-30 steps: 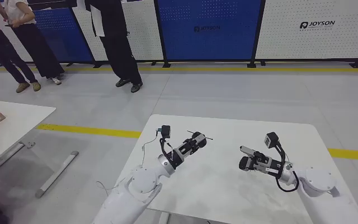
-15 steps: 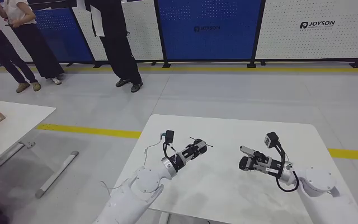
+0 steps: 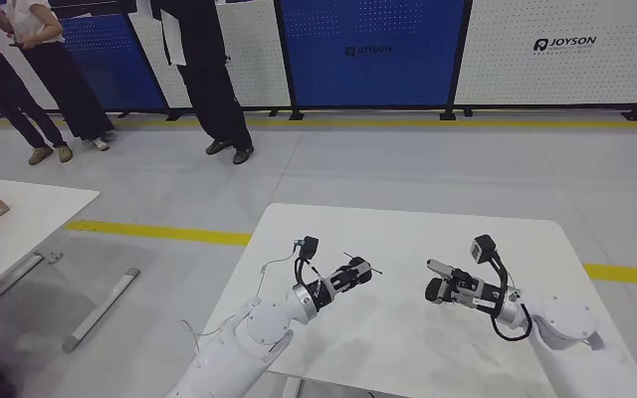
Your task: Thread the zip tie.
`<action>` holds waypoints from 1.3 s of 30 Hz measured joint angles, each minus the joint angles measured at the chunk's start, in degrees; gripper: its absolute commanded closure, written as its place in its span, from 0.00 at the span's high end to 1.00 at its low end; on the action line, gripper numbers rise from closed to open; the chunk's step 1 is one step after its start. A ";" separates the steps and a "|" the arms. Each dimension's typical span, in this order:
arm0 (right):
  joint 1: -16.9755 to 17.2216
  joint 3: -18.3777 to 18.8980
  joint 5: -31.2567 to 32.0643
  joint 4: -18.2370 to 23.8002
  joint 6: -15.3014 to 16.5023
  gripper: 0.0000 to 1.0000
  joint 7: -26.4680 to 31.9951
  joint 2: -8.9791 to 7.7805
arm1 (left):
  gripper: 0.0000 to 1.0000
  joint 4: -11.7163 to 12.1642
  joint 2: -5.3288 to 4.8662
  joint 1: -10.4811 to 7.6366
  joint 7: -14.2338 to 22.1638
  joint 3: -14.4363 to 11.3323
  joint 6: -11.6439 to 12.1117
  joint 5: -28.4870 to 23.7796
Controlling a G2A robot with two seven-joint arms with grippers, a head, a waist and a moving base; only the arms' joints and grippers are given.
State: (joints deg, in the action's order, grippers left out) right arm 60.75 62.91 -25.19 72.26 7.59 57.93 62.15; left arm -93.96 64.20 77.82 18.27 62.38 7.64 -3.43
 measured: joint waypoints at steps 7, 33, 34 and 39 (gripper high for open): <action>0.62 4.70 3.81 2.48 -0.61 1.00 -0.40 -1.40 | 0.00 0.00 0.00 0.00 0.01 0.00 -0.01 0.01; -6.55 4.19 38.80 11.43 -16.90 1.00 0.47 -3.97 | 0.00 0.00 0.00 0.00 0.01 0.00 0.00 0.01; -7.36 3.11 40.84 11.59 -17.46 1.00 1.43 -3.91 | 0.00 0.00 0.00 0.00 0.01 0.00 0.00 0.01; -13.49 -4.61 48.13 7.78 -17.92 1.00 6.25 -2.57 | 0.00 0.00 0.00 0.00 0.01 0.00 0.00 0.01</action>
State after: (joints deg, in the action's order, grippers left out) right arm 47.26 58.30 22.95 80.04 -10.33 64.18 59.58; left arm -93.96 64.20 77.81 18.28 62.38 7.64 -3.42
